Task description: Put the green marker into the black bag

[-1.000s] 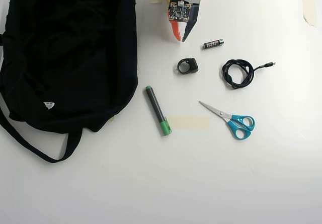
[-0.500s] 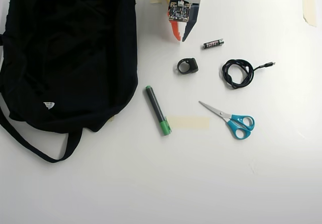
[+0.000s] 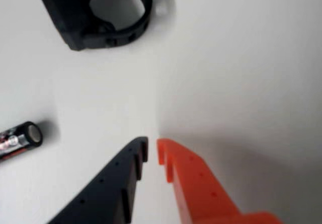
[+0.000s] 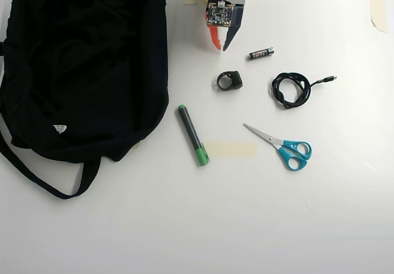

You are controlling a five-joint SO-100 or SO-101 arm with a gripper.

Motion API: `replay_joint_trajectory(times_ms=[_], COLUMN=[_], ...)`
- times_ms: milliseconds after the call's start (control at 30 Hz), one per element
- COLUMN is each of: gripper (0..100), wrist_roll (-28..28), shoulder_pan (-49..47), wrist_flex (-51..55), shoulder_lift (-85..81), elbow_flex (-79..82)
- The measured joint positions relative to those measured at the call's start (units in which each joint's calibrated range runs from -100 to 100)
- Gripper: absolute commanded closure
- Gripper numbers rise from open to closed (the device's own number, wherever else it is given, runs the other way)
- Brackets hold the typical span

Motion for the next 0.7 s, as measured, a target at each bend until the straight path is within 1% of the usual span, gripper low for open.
replay_joint_trajectory(times_ms=[300, 600, 700], gripper=[98, 97, 97], wrist_roll=[-0.5, -0.5, -0.5], shoulder_pan=[0.0, 0.0, 0.1], wrist_flex=[-1.2, -12.8, -17.3], shoulder_lift=[0.0, 0.1, 3.1], elbow_flex=[0.2, 0.1, -1.4])
